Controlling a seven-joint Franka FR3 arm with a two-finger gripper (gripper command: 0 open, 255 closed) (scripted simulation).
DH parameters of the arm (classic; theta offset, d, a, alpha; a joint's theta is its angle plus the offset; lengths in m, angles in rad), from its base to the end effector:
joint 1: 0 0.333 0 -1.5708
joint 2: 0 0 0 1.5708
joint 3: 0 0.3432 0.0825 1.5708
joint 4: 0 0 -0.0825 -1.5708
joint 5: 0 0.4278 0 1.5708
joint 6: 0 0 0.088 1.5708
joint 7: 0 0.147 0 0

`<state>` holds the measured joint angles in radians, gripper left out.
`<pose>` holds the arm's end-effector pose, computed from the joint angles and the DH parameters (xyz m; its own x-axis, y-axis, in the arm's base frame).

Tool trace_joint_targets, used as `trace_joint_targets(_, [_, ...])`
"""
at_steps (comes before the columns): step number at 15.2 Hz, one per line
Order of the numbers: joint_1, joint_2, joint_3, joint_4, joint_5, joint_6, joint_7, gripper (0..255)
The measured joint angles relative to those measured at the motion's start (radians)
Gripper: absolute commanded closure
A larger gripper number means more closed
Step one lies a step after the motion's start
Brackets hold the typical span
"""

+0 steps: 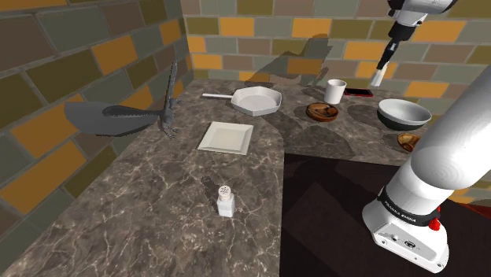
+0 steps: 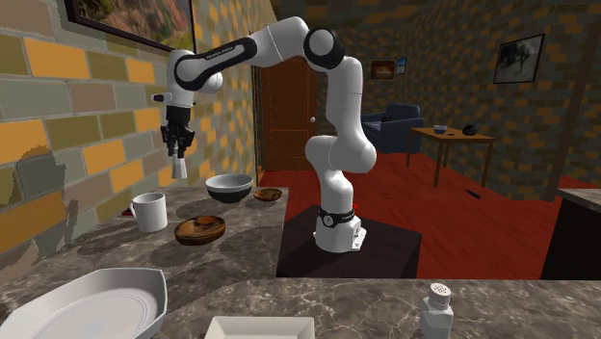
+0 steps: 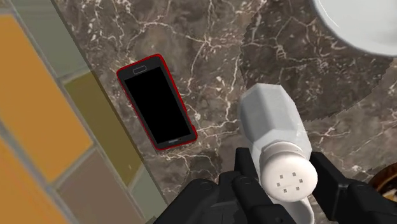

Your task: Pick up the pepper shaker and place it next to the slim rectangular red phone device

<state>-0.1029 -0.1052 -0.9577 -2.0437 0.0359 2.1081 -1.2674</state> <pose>0.2843 -0.5195 0.4498 0.9702 0.1904 0.1498 0.1798 -0.9803 0.0814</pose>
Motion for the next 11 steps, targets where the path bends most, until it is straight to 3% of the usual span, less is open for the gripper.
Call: trace_joint_targets(11, [0.005,0.078,-0.025,-0.099,0.088,0.138,-0.074,255])
